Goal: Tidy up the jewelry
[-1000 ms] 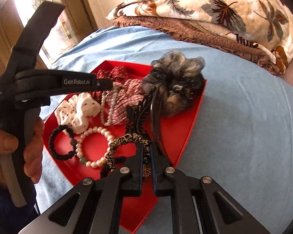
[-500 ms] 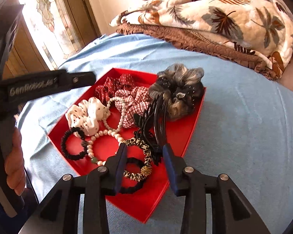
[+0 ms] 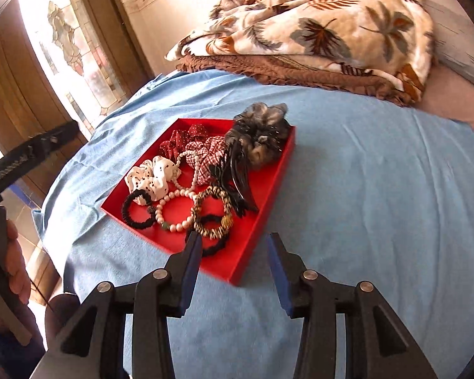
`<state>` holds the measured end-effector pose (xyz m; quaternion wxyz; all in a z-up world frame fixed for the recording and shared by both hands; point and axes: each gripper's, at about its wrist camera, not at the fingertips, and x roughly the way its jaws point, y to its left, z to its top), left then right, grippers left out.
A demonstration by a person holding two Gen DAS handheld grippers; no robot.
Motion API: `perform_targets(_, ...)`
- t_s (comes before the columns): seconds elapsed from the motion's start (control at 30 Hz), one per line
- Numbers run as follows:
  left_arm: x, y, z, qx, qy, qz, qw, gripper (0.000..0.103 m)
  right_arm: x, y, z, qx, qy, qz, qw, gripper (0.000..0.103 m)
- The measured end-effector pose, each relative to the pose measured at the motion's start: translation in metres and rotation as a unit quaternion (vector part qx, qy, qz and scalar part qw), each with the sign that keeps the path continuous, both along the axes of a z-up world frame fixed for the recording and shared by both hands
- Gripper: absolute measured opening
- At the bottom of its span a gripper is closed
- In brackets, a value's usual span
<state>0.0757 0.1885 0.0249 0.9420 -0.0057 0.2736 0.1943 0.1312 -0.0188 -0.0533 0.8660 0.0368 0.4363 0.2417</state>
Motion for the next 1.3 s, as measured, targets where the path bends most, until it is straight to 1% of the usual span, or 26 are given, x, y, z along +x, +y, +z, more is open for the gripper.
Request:
perform_targets(0.1, -0.029, 0.0, 0.019, 0.005, -0.052, 0.03, 0.9982, 0.101, -0.015, -0.009, 0.007, 0.009, -0.004, -0.014, 1.0, 0.047)
perform_targets(0.17, -0.047, 0.001, 0.031, 0.008, -0.084, 0.05, 0.9952, 0.103, -0.025, -0.014, 0.011, 0.017, -0.007, -0.02, 1.0, 0.051)
perform_targets(0.2, -0.054, 0.0, 0.036, 0.011, -0.094, 0.058, 0.9938, 0.103, -0.03, -0.017, 0.014, 0.02, -0.011, -0.025, 0.999, 0.052)
perform_targets(0.23, -0.062, -0.001, 0.041, 0.019, -0.1, 0.069, 0.9924, 0.103, -0.033, -0.018, 0.017, 0.021, -0.014, -0.027, 0.999, 0.052)
perform_targets(0.33, -0.075, -0.005, 0.051, 0.037, -0.097, 0.089, 0.9906, 0.103, -0.047, -0.021, 0.026, 0.02, -0.029, -0.034, 0.999, 0.053)
perform_targets(0.47, -0.097, -0.016, 0.059, 0.043, -0.104, 0.069, 0.9913, 0.103, -0.062, -0.024, 0.033, 0.018, -0.046, -0.045, 0.998, 0.058)
perform_targets(0.57, -0.106, -0.024, 0.058, 0.031, -0.097, 0.046, 0.9937, 0.103, -0.073, -0.025, 0.037, 0.011, -0.06, -0.05, 0.997, 0.06)
perform_targets(0.63, -0.109, -0.028, 0.054, 0.015, -0.083, 0.03, 0.996, 0.103, -0.08, -0.026, 0.04, 0.002, -0.073, -0.054, 0.996, 0.061)
perform_targets(0.77, -0.108, -0.034, 0.042, 0.009, -0.055, 0.022, 0.9982, 0.103, -0.089, -0.029, 0.043, -0.01, -0.09, -0.063, 0.994, 0.068)
perform_targets(0.9, -0.104, -0.038, 0.029, 0.01, -0.032, 0.02, 0.9993, 0.103, -0.092, -0.034, 0.043, -0.021, -0.102, -0.078, 0.992, 0.069)
perform_targets(1.3, -0.088, -0.046, 0.002, -0.006, 0.023, 0.002, 0.9997, 0.103, -0.085, -0.047, 0.033, -0.024, -0.084, -0.104, 0.991, 0.075)
